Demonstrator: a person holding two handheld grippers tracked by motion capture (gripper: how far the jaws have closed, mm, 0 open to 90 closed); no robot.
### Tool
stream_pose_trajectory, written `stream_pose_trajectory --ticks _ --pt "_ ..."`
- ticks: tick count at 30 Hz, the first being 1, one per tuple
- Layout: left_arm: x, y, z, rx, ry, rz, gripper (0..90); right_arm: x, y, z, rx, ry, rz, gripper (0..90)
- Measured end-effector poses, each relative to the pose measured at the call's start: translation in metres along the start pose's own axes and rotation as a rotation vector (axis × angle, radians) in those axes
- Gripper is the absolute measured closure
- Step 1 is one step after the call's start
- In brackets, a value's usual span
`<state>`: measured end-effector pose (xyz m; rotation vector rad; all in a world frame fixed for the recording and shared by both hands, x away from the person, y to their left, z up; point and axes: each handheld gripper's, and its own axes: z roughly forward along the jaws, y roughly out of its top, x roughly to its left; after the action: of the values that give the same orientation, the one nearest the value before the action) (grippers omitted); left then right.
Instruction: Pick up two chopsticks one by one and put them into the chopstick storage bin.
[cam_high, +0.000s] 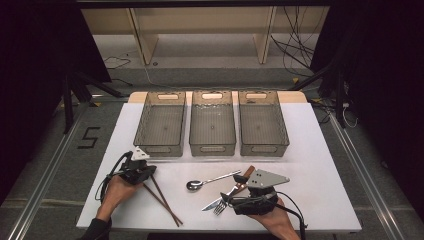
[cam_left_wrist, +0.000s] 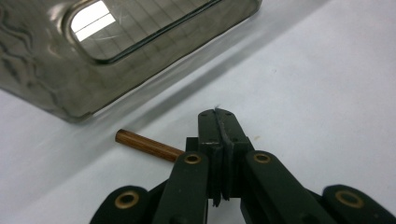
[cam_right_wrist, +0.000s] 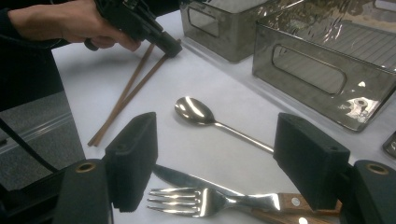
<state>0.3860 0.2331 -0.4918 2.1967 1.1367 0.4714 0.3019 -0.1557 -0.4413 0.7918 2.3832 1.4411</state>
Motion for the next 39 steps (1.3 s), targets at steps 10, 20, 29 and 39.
stream_pose_trajectory --ticks 10,20,29,39 --pt "0.001 -0.015 -0.005 -0.063 -0.001 -0.043 88.4 0.0 0.0 -0.001 0.0 -0.001 -0.003 31.2" --pt "0.001 -0.014 -0.006 -0.049 0.01 -0.034 85.1 0.0 0.0 -0.001 0.0 -0.003 0.0 31.3" --pt "-0.001 0.01 -0.027 -0.034 0.023 0.025 74.8 -0.002 0.001 -0.002 -0.002 -0.002 0.002 31.2" --pt "-0.003 0.011 -0.063 0.111 0.021 0.085 51.9 -0.003 0.001 -0.005 -0.001 0.001 0.001 31.1"
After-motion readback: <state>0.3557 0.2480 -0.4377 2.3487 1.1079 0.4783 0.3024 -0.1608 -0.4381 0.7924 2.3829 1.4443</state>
